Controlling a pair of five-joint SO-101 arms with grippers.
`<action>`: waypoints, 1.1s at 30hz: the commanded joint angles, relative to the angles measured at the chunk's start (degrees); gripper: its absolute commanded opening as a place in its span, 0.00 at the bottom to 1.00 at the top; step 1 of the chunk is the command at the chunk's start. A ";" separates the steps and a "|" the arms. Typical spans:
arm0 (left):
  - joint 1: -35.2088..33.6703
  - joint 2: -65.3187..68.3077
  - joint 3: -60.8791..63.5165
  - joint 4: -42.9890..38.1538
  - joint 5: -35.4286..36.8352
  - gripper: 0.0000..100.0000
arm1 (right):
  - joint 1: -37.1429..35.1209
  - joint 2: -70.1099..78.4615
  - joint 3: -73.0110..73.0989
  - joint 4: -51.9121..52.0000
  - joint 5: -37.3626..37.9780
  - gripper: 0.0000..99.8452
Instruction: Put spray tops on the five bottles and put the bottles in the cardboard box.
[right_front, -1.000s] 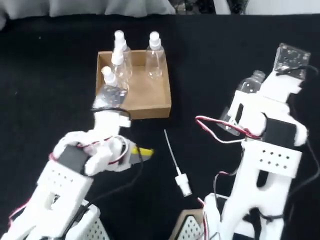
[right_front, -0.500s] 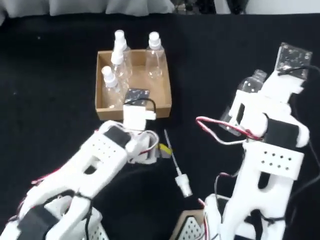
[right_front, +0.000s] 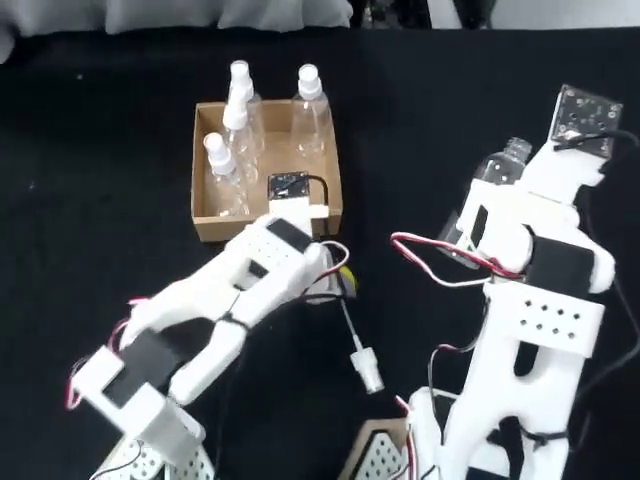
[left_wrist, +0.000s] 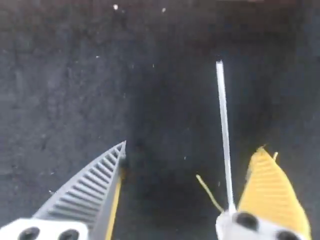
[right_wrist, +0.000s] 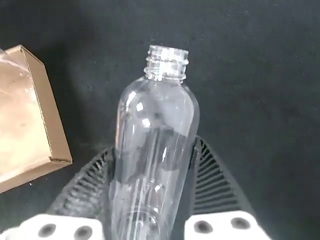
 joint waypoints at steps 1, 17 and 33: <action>0.04 3.78 -5.32 -0.26 2.37 0.36 | 0.97 -2.07 -0.66 -1.67 0.53 0.02; -6.73 0.35 -4.18 20.40 2.29 0.36 | 0.97 -2.07 -0.57 -1.67 0.53 0.02; -16.66 -0.26 -4.09 31.74 -13.10 0.36 | 0.97 -2.07 -0.48 -2.02 0.53 0.02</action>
